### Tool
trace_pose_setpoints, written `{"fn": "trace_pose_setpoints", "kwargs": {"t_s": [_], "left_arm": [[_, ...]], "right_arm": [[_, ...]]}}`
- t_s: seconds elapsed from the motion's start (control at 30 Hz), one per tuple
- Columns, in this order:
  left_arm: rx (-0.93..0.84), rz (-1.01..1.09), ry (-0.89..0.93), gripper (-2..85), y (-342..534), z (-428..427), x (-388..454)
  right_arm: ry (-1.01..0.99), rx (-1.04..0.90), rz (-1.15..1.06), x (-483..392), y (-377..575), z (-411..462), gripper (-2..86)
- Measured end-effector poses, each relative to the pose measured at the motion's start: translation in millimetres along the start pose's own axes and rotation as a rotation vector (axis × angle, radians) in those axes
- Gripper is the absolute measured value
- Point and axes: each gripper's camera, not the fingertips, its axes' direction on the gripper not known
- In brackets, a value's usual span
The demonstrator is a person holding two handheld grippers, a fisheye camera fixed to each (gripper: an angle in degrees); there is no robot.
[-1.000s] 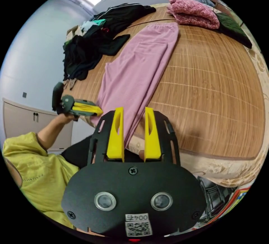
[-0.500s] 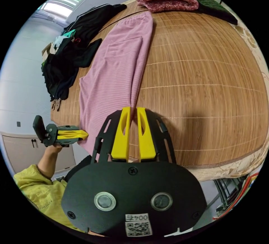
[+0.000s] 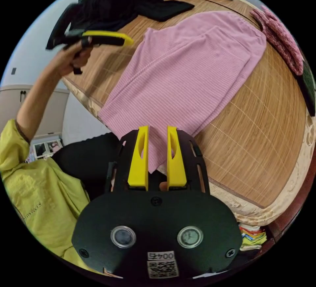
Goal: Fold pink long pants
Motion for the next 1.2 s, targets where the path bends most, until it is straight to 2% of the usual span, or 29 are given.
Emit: {"fn": "trace_pose_setpoints", "kwargs": {"t_s": [0.1,0.37,0.6,0.63,0.7,0.8,0.83,0.9,1.0,1.1,1.2], "left_arm": [[-0.02,-0.013,0.04,3.2,-21.3,7.3,-16.5],[-0.103,0.064,-0.093,1.3,-38.3,25.0,-11.5],[-0.109,-0.037,0.004,0.5,-25.6,20.5,-55.8],[-0.113,-0.074,-0.075,0.3,-22.6,11.7,-59.8],[-0.079,-0.079,-0.168,0.3,-16.7,-8.0,-57.3],[0.078,0.033,-0.048,0.2,-13.5,-33.2,-24.8],[0.079,0.101,-0.054,0.2,-18.1,-28.2,-5.0],[0.015,0.172,-0.132,0.1,-27.6,-4.3,15.9],[-0.113,0.135,-0.287,0.2,-33.8,38.6,2.3],[-0.018,-0.014,-0.1,0.2,-22.7,28.9,-37.9],[0.094,-0.078,-0.096,0.1,-4.7,2.7,-52.8]], "right_arm": [[0.047,-0.034,-0.005,-10.5,-16.5,4.5,9.3],[0.069,-0.042,-0.009,-28.0,-51.9,-1.6,8.6],[0.04,-0.033,0.023,-36.5,-74.2,-6.7,8.1],[0.042,-0.038,0.02,-39.3,-79.0,-7.6,8.1],[0.058,-0.045,0.01,-44.9,-85.9,-8.7,8.1],[0.082,-0.053,0.003,-54.0,-96.8,-10.0,8.3],[0.09,-0.055,0.001,-57.3,-100.7,-10.6,8.5],[0.087,-0.059,-0.002,-61.3,-106.0,-11.7,8.7],[0.083,-0.061,-0.008,-66.6,-113.6,-13.3,8.8],[0.077,-0.063,-0.012,-70.5,-121.4,-14.6,8.8],[0.066,-0.065,-0.018,-73.4,-128.5,-15.7,8.9]]}}
